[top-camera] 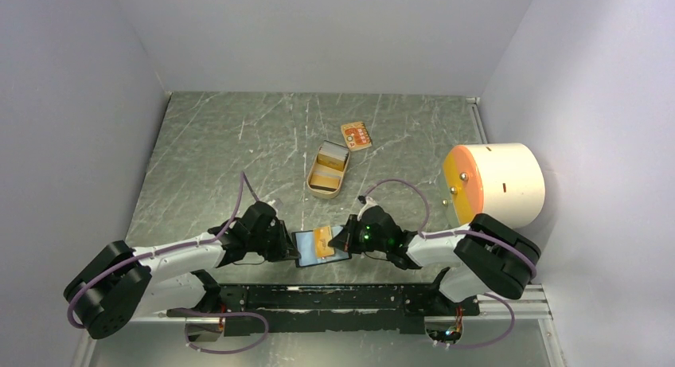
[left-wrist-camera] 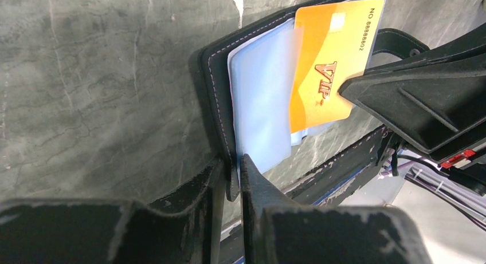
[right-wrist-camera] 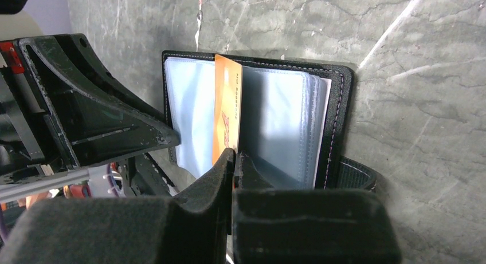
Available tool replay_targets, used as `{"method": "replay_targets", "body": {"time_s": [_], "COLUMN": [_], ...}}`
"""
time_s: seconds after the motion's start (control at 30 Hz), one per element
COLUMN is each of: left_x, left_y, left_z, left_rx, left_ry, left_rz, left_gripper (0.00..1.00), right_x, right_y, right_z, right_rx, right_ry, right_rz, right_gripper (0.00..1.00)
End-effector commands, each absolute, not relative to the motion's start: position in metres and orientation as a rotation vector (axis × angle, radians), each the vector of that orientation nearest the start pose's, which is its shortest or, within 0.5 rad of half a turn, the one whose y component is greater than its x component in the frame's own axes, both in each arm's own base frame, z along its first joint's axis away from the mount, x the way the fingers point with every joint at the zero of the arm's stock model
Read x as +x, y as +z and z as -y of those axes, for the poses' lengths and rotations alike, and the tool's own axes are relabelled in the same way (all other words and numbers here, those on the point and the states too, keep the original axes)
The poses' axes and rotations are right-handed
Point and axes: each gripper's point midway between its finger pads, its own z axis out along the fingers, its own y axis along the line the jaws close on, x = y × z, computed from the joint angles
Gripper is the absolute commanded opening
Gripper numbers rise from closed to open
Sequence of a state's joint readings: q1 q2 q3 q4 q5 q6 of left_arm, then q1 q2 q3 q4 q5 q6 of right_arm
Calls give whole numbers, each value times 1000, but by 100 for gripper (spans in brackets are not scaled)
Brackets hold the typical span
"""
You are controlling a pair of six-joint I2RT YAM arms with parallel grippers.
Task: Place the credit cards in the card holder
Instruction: Insert the credit card into the card holder.
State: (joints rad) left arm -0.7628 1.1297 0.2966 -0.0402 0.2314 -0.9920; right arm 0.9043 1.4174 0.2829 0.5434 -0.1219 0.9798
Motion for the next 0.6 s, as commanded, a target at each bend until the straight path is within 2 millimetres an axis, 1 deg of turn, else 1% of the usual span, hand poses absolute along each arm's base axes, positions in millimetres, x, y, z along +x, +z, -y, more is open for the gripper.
{"method": "replay_targets", "body": {"time_s": [0.0, 0.17, 0.23, 0.37, 0.5, 0.57], "left_x": [135, 136, 136, 135, 135, 136], "left_y": [22, 24, 24, 23, 23, 23], "left_z": [234, 234, 234, 233, 233, 233], "left_rx": [-179, -187, -186, -191, -191, -191], "left_ry": [-996, -996, -993, -988, -991, -986], "left_rz": [-2681, -2678, -2676, -2681, -2680, -2681], "left_gripper": [21, 21, 21, 21, 21, 21], "right_x": [149, 147, 147, 145, 139, 139], "right_y": [0, 0, -3, -4, -11, -9], "right_z": [-274, -279, -278, -278, -278, -278], "right_rx": [-60, -203, -246, -274, -273, -275], "right_ry": [1030, 1027, 1000, 1004, 1023, 1038], "right_rz": [-2474, -2462, -2477, -2477, -2503, -2494], "right_gripper": [0, 0, 0, 0, 0, 0]}}
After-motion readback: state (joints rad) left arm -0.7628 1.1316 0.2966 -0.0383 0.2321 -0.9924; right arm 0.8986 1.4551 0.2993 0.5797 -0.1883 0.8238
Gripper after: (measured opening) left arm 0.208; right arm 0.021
